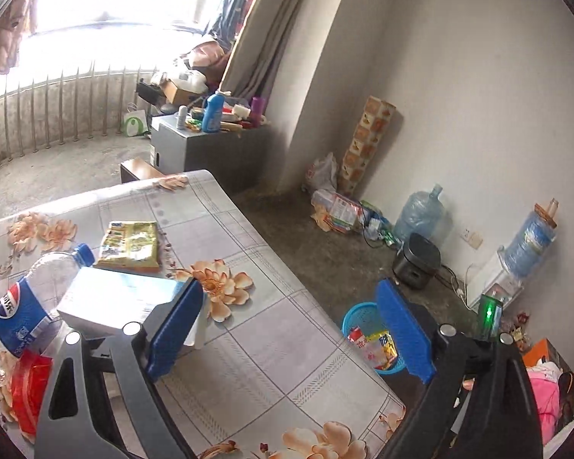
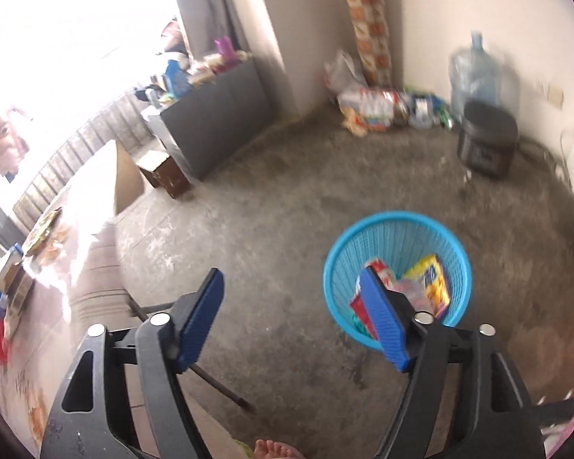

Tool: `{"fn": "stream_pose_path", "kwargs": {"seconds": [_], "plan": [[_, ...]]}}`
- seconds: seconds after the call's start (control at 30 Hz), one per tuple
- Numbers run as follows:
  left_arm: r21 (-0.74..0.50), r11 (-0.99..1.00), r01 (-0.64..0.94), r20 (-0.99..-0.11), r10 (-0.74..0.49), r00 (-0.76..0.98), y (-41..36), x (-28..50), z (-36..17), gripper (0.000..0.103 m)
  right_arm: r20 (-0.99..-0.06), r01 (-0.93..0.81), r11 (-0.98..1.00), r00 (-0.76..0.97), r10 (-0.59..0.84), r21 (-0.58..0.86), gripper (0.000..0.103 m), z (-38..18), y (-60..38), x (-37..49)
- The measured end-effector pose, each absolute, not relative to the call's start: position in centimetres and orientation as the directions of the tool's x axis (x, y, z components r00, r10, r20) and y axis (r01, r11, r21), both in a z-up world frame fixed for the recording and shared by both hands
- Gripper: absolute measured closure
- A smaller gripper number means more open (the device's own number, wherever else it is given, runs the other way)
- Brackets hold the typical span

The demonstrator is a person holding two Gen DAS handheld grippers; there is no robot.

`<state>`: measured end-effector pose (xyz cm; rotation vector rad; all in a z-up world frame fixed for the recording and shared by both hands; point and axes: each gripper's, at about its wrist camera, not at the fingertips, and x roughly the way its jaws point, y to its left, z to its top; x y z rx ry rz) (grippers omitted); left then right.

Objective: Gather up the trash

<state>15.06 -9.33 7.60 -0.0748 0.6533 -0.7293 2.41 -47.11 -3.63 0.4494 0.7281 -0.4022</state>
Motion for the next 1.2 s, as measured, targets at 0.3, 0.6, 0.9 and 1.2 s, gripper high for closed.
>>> {"fn": "stream_pose_path", "kwargs": {"seconds": [0.3,0.6,0.9,1.2], "plan": [[-0.285,0.802,0.525,-0.456,-0.596,0.662,-3.5,13.9,8.9,0.008,-0.576,0.378,0.91,0.787,-0.219,0.171,0.008,3.1,-41.4,2.9],[-0.304,0.88,0.365,-0.427,-0.469,0.773,5.3,14.1,9.0,0.008,-0.543,0.196,0.946,0.839,-0.026,0.257,0.008,6.1,-38.4,5.8],[-0.32,0.927,0.194,-0.47,-0.333,0.817,13.8,16.9,6.9,0.008,-0.585,-0.039,0.919,0.76,0.281,0.391,0.013,7.1,-32.6,15.8],[-0.404,0.908,0.112,-0.531,-0.332,0.78,18.6,22.9,3.7,0.027,-0.707,-0.11,0.901,0.582,0.401,0.42,0.03,5.8,-25.2,29.2]]}}
